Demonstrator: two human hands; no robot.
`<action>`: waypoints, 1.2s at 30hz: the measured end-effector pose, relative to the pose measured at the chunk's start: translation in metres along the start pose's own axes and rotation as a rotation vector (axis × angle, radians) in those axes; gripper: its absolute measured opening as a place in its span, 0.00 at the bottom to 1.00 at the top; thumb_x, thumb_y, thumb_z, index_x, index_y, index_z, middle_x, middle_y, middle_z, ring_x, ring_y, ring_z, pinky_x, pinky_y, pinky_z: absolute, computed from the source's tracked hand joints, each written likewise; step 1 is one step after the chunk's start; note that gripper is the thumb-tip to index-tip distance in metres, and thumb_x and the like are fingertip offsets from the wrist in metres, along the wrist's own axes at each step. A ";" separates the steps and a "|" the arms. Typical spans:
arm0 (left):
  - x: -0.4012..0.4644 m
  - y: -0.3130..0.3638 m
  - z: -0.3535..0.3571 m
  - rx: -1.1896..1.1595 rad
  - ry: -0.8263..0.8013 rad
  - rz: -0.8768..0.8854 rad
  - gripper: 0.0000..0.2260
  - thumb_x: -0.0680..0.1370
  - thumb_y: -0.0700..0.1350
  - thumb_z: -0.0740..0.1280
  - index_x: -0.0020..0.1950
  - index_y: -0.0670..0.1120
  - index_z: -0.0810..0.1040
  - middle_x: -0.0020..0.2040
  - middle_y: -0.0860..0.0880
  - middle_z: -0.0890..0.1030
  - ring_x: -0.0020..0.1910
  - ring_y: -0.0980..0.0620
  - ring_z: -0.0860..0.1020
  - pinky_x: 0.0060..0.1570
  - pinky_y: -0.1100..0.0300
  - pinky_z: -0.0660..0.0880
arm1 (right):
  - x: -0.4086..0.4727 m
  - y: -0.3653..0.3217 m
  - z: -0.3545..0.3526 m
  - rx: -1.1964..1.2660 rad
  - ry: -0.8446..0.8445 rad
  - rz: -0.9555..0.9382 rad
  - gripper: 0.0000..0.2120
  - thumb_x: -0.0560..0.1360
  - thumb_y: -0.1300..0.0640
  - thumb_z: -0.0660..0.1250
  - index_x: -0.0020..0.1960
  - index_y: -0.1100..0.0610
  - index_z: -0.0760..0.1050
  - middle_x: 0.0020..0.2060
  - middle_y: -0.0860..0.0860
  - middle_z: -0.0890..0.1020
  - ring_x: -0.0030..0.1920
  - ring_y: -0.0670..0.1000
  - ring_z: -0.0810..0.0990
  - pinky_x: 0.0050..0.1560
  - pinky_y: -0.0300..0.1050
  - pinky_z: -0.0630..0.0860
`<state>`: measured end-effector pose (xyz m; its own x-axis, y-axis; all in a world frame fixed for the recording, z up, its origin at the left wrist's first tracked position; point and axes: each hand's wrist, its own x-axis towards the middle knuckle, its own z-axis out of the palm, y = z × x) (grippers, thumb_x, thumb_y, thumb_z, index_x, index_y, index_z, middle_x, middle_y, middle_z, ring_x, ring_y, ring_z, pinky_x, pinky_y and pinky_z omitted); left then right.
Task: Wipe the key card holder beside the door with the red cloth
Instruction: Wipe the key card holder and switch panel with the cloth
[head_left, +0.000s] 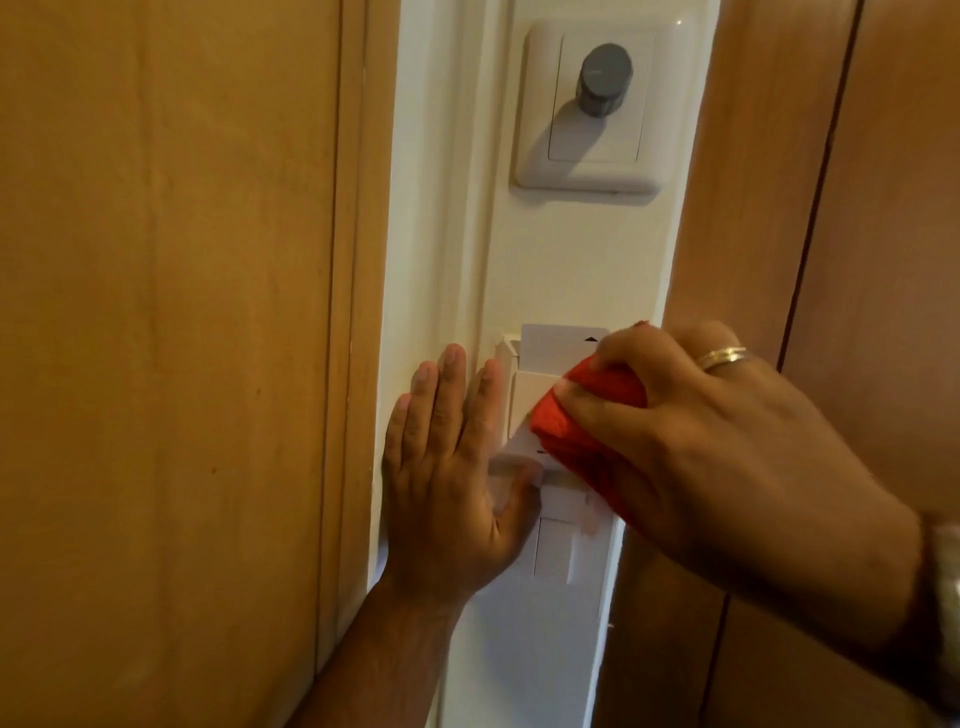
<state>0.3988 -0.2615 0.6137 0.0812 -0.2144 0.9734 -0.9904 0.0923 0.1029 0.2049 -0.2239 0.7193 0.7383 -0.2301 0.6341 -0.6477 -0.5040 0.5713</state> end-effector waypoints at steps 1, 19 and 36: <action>0.000 0.001 0.000 -0.002 -0.001 0.007 0.34 0.79 0.66 0.51 0.81 0.50 0.53 0.82 0.46 0.55 0.82 0.45 0.52 0.79 0.50 0.47 | -0.003 -0.005 0.003 0.002 0.002 -0.022 0.28 0.64 0.47 0.73 0.62 0.51 0.75 0.58 0.57 0.76 0.48 0.61 0.75 0.43 0.54 0.77; -0.002 -0.002 0.003 0.026 0.030 -0.003 0.34 0.79 0.62 0.55 0.82 0.51 0.50 0.83 0.50 0.49 0.82 0.47 0.49 0.79 0.52 0.43 | -0.035 0.028 0.029 0.084 0.183 -0.083 0.33 0.63 0.53 0.73 0.68 0.52 0.70 0.67 0.60 0.63 0.65 0.66 0.64 0.53 0.67 0.73; -0.002 -0.003 0.002 0.020 0.028 0.009 0.35 0.79 0.62 0.56 0.81 0.50 0.52 0.82 0.47 0.53 0.82 0.46 0.51 0.79 0.50 0.46 | -0.027 0.017 0.049 -0.010 0.186 -0.195 0.27 0.76 0.43 0.57 0.73 0.47 0.59 0.74 0.54 0.59 0.72 0.65 0.56 0.65 0.68 0.61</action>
<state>0.4014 -0.2632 0.6108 0.0750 -0.1863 0.9796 -0.9931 0.0744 0.0902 0.1828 -0.2675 0.6862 0.8026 0.0285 0.5959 -0.4989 -0.5155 0.6967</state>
